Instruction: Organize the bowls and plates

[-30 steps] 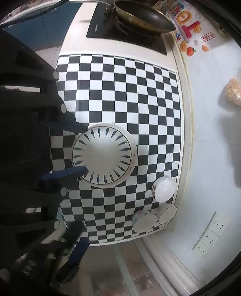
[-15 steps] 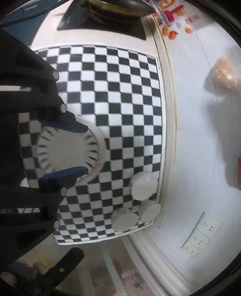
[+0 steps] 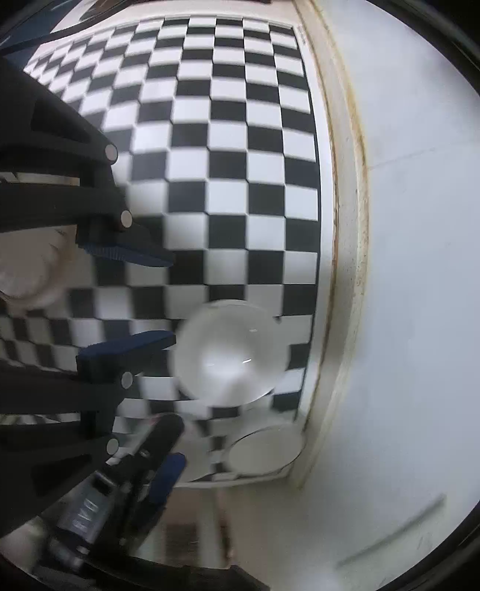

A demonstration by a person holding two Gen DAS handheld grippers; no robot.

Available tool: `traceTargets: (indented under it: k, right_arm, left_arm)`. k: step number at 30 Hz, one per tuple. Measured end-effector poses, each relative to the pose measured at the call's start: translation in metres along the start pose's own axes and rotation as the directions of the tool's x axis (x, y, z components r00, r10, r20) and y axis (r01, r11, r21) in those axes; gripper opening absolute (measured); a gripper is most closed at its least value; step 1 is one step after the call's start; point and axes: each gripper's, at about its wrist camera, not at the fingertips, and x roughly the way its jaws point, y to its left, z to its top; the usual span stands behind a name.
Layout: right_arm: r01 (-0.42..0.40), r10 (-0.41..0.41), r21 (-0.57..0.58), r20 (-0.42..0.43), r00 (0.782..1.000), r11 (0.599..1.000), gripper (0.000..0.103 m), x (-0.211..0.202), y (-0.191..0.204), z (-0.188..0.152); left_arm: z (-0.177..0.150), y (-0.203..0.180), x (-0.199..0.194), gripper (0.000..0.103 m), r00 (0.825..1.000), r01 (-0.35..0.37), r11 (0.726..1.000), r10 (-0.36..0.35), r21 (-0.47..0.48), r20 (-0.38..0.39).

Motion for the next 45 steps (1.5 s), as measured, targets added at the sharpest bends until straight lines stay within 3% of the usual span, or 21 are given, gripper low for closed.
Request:
traceTargets:
  k: [4, 9, 12, 14, 17, 24, 32, 39, 45]
  right_arm:
    - [0.025, -0.027, -0.035, -0.071, 0.997, 0.999, 0.078, 0.041, -0.013, 0.037]
    - [0.046, -0.052, -0.044, -0.156, 0.986, 0.998, 0.067, 0.081, -0.027, 0.060]
    - [0.007, -0.016, -0.047, -0.182, 0.983, 0.999, 0.050, 0.097, -0.030, 0.067]
    - [0.001, -0.011, -0.053, -0.200, 0.980, 0.999, 0.019, 0.106, -0.029, 0.067]
    - [0.046, -0.058, -0.068, -0.196, 0.979, 0.997, 0.008, 0.114, -0.028, 0.068]
    - [0.050, -0.060, -0.062, -0.184, 0.981, 0.997, 0.008, 0.105, -0.023, 0.057]
    - [0.040, -0.048, -0.088, -0.091, 0.995, 0.995, 0.008, 0.040, -0.018, 0.026]
    - [0.033, -0.036, -0.069, -0.044, 0.998, 0.997, 0.008, -0.018, -0.040, -0.039]
    - [0.034, -0.035, -0.045, -0.037, 0.999, 0.998, 0.008, -0.054, -0.071, -0.104]
  left_arm:
    - [0.029, -0.006, 0.042, 0.033, 0.998, 0.004, 0.999, -0.007, -0.036, -0.066]
    - [0.045, -0.003, 0.078, 0.031, 0.989, 0.034, 0.997, -0.044, -0.074, -0.139]
    - [0.047, -0.002, 0.090, 0.023, 0.987, 0.030, 0.997, -0.040, -0.068, -0.155]
    - [0.047, -0.003, 0.093, 0.018, 0.987, 0.013, 0.998, -0.023, -0.066, -0.158]
    - [0.043, -0.004, 0.089, 0.015, 0.989, 0.007, 0.999, -0.014, -0.052, -0.149]
    - [0.031, -0.008, 0.067, 0.015, 0.992, 0.003, 0.999, -0.007, -0.033, -0.124]
    - [-0.012, -0.033, 0.003, 0.015, 0.999, 0.000, 0.998, 0.003, 0.057, -0.052]
    - [-0.067, -0.055, -0.032, 0.016, 0.998, 0.044, 0.989, -0.037, 0.141, -0.054]
    - [-0.108, -0.070, -0.021, 0.016, 0.990, 0.105, 0.982, -0.088, 0.158, -0.110]
